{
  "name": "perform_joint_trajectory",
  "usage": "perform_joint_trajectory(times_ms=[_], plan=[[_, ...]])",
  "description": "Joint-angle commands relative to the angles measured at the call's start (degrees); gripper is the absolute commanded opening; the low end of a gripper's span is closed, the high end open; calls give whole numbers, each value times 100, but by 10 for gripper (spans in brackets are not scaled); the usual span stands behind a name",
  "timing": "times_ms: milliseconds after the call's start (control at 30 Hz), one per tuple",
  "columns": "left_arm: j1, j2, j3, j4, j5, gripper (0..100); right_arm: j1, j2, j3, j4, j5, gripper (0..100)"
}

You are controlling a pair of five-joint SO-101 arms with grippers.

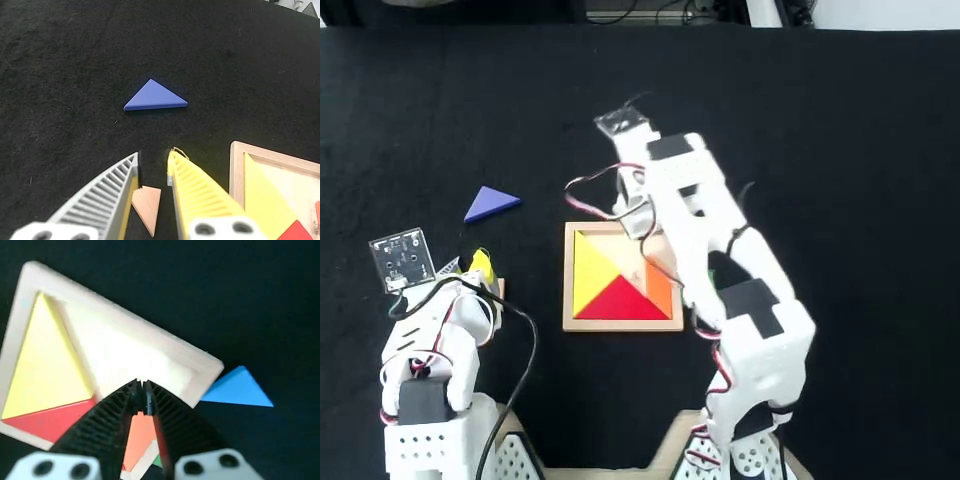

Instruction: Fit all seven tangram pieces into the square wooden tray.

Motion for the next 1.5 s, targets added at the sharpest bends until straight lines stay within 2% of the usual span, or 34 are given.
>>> perform_joint_trajectory(times_ms=[0, 133, 300, 467, 1067, 1233, 1467], plan=[[22, -35, -31, -123, -26, 106, 844, -22, -444, -229, 35, 15], [22, -35, -31, -123, -26, 106, 1178, 312, -497, 0, 0, 34], [22, -35, 66, -255, -26, 106, 976, 400, -479, 290, -132, 188], [4, -35, 207, -475, -26, 105, 554, 400, -453, 431, -185, 121], [22, -35, 215, -475, -26, 105, 440, 444, 286, -360, -360, 114], [22, -35, 215, -475, -26, 105, 185, 444, 321, -343, -369, 9], [22, -35, 215, -475, -26, 105, -88, 453, 488, -396, -571, 22]])
